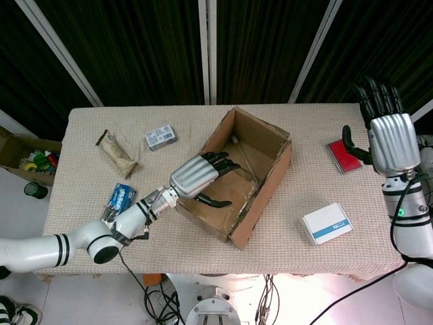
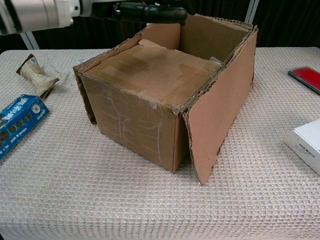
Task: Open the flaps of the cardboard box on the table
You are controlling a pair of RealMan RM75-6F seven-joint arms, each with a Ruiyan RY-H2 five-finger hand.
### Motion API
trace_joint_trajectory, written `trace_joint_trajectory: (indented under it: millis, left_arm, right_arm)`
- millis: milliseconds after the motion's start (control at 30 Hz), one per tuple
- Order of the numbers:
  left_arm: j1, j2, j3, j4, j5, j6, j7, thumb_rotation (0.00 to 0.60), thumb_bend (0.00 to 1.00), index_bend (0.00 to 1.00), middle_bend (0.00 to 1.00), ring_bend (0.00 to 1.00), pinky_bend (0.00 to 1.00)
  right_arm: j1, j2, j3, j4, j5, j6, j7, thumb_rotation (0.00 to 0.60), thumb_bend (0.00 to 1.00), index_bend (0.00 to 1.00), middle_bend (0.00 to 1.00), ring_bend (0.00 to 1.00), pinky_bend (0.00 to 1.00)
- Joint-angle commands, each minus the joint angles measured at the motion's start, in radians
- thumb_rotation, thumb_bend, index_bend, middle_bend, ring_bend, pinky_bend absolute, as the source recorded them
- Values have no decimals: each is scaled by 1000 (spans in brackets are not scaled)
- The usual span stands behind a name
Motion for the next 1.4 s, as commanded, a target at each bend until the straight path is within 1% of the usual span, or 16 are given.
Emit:
trace_joint_trajectory:
  millis: [33,167,233,333,400,600,767,867,1067,1233,1400]
  left_arm:
    - [-73,-96,-18,107,-96,-19,126,0,100,139,196,105,231]
    - [-120,-153,-24,166,-186,-34,189,0,72,143,204,106,231]
    - [-135,-161,-18,178,-203,-37,210,0,73,154,239,105,231]
    - [-149,-156,3,187,-219,-44,244,0,77,191,322,106,231]
    - [-157,-151,14,192,-228,-49,262,0,75,201,334,105,231]
    - [-178,-145,33,198,-277,-75,270,0,66,266,353,105,226]
    - [-190,-130,49,185,-288,-75,282,0,61,315,436,106,226]
    - [-190,-116,54,168,-295,-67,279,0,61,377,478,105,226]
    - [-190,-73,69,120,-310,-54,289,0,60,505,519,105,226]
    - [-180,-26,67,50,-295,-20,283,0,61,527,524,105,226]
    - [-163,48,63,-64,-286,15,280,0,62,542,530,106,226]
  right_arm:
    - [-59,26,-35,-31,-77,43,77,600,508,0,0,0,0]
    - [-105,24,-70,-16,-147,84,110,600,503,0,0,0,0]
    - [-122,19,-80,-2,-169,102,122,600,506,0,0,0,0]
    - [-135,10,-85,26,-188,122,138,600,555,0,0,0,0]
    - [-139,3,-86,44,-196,128,146,600,575,0,0,0,0]
    - [-139,-22,-85,83,-221,136,174,600,578,0,0,0,0]
    - [-136,-43,-82,107,-232,140,184,600,578,0,0,0,0]
    - [-136,-48,-81,113,-232,136,189,600,577,0,0,0,0]
    - [-138,-55,-78,119,-235,140,196,600,576,0,0,0,0]
    - [-139,-64,-73,123,-242,149,199,600,576,0,0,0,0]
    - [-138,-69,-72,118,-246,148,193,600,575,0,0,0,0]
